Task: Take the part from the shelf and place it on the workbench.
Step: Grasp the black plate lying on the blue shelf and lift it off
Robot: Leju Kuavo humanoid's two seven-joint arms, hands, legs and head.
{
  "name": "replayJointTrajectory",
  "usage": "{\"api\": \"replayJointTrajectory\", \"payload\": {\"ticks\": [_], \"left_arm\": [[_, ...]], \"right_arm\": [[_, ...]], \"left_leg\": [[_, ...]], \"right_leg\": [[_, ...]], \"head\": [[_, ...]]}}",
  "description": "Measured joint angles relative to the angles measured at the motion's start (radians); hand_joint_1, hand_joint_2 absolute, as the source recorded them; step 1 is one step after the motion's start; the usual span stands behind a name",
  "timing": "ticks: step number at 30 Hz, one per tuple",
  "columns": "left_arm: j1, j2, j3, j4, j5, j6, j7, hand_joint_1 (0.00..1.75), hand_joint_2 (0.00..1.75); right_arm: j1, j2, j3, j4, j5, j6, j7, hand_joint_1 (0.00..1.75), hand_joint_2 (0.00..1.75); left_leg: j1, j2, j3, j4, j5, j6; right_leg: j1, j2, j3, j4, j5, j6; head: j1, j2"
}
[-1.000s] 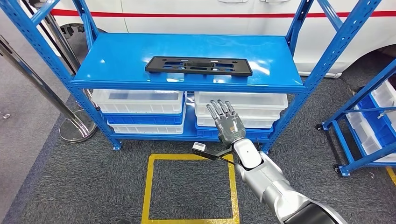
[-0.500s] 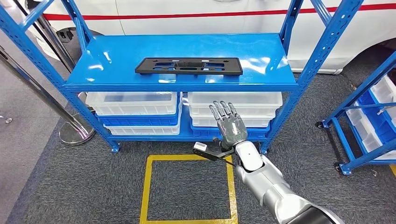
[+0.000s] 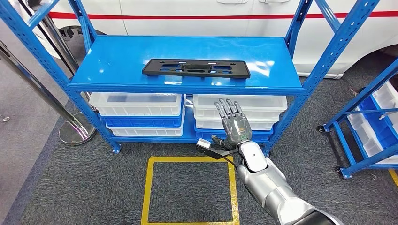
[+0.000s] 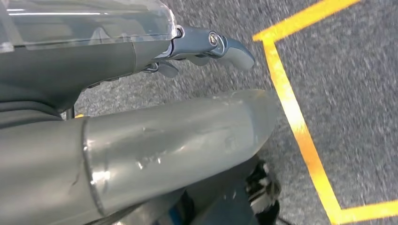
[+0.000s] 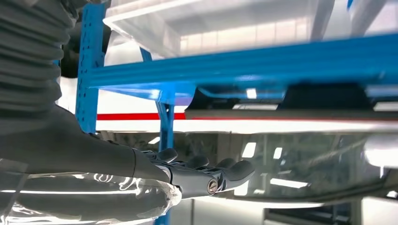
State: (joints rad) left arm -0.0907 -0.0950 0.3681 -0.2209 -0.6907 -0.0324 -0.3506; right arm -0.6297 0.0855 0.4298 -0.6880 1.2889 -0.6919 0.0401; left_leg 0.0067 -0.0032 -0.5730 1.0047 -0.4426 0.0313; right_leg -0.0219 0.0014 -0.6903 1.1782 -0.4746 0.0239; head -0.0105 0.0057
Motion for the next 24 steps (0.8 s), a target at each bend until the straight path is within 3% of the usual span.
{"api": "replayJointTrajectory", "payload": {"ticks": [2,3,7,9,11,13,14,15,17,18,22,24], "left_arm": [[-0.003,-0.001,0.0,0.0,-0.002,0.0,0.0,0.0,0.0],[-0.004,-0.002,0.0,0.0,-0.003,0.0,0.0,0.0,0.0],[-0.007,-0.003,0.0,0.0,-0.009,-0.002,0.0,0.0,0.0],[-0.009,-0.004,0.0,0.0,-0.012,-0.004,0.0,0.0,0.0],[-0.011,-0.005,0.0,0.0,-0.012,-0.005,0.0,0.0,0.0],[-0.011,-0.005,0.0,0.0,-0.013,-0.006,0.0,0.0,0.0],[-0.011,-0.005,0.0,0.0,-0.013,-0.006,0.0,0.0,0.0],[-0.011,-0.005,0.0,0.0,-0.014,-0.006,0.0,0.0,0.0],[-0.013,-0.005,0.0,0.0,-0.014,-0.006,0.0,0.0,0.0],[-0.015,-0.005,0.0,0.0,-0.014,-0.006,0.0,0.0,0.0],[-0.018,-0.006,0.0,0.0,-0.014,-0.006,-0.001,0.0,0.0],[-0.019,-0.008,0.0,0.0,-0.014,-0.006,-0.001,0.0,0.0]], "right_arm": [[0.003,0.001,-0.02,-0.022,0.003,-0.004,-0.009,0.0,1.75],[0.005,0.002,-0.028,-0.031,0.004,-0.005,-0.012,0.0,1.75],[0.015,0.006,-0.047,-0.053,0.009,-0.007,-0.018,0.0,1.75],[0.015,0.01,-0.054,-0.063,0.014,-0.007,-0.019,0.0,1.75],[0.017,0.013,-0.06,-0.067,0.02,-0.007,-0.022,0.0,1.75],[0.022,0.016,-0.065,-0.071,0.023,-0.007,-0.024,0.0,1.75],[0.025,0.017,-0.068,-0.075,0.024,-0.007,-0.026,0.0,1.75],[0.027,0.018,-0.071,-0.081,0.024,-0.007,-0.027,0.0,1.75],[0.028,0.023,-0.077,-0.094,0.023,-0.007,-0.029,0.0,1.75],[0.028,0.025,-0.08,-0.098,0.022,-0.007,-0.03,0.0,1.75],[0.029,0.028,-0.085,-0.105,0.026,-0.008,-0.03,0.0,1.75],[0.027,0.029,-0.087,-0.107,0.026,-0.008,-0.03,0.0,1.75]], "left_leg": [[-0.002,0.0,-0.007,0.019,-0.013,-0.012],[-0.004,0.0,-0.011,0.025,-0.018,-0.017],[0.0,0.0,-0.018,0.048,-0.038,-0.036],[0.002,0.001,-0.046,0.112,-0.075,-0.043],[0.003,0.001,-0.099,0.215,-0.119,-0.046],[0.004,0.001,-0.149,0.296,-0.133,-0.046],[0.004,0.001,-0.155,0.296,-0.116,-0.044],[0.003,0.001,-0.142,0.256,-0.082,-0.039],[-0.001,0.001,-0.085,0.125,-0.012,-0.026],[-0.005,0.001,-0.061,0.074,0.005,-0.02],[-0.01,-0.001,-0.035,0.023,0.006,-0.006],[-0.005,0.001,-0.02,0.004,0.01,0.003]], "right_leg": [[-0.001,0.0,0.043,-0.094,0.033,-0.005],[0.001,0.0,0.049,-0.111,0.032,-0.01],[0.004,0.004,0.053,-0.116,0.028,-0.038],[0.002,0.004,0.059,-0.118,0.025,-0.048],[0.005,0.003,0.062,-0.118,0.022,-0.053],[0.009,0.003,0.066,-0.118,0.018,-0.056],[0.011,0.004,0.069,-0.118,0.016,-0.057],[0.013,0.005,0.073,-0.118,0.013,-0.056],[0.017,0.006,0.083,-0.118,0.005,-0.054],[0.017,0.006,0.086,-0.118,0.003,-0.051],[0.015,0.004,0.091,-0.124,-0.002,-0.03],[0.016,0.003,0.075,-0.086,-0.023,-0.021]], "head": [[0.0,0.0],[0.0,0.0],[0.0,0.0],[-0.001,0.0],[-0.001,0.0],[-0.001,0.0],[-0.001,0.0],[-0.001,0.0],[-0.001,0.0],[-0.001,0.0],[0.0,0.0],[0.0,0.0]]}}
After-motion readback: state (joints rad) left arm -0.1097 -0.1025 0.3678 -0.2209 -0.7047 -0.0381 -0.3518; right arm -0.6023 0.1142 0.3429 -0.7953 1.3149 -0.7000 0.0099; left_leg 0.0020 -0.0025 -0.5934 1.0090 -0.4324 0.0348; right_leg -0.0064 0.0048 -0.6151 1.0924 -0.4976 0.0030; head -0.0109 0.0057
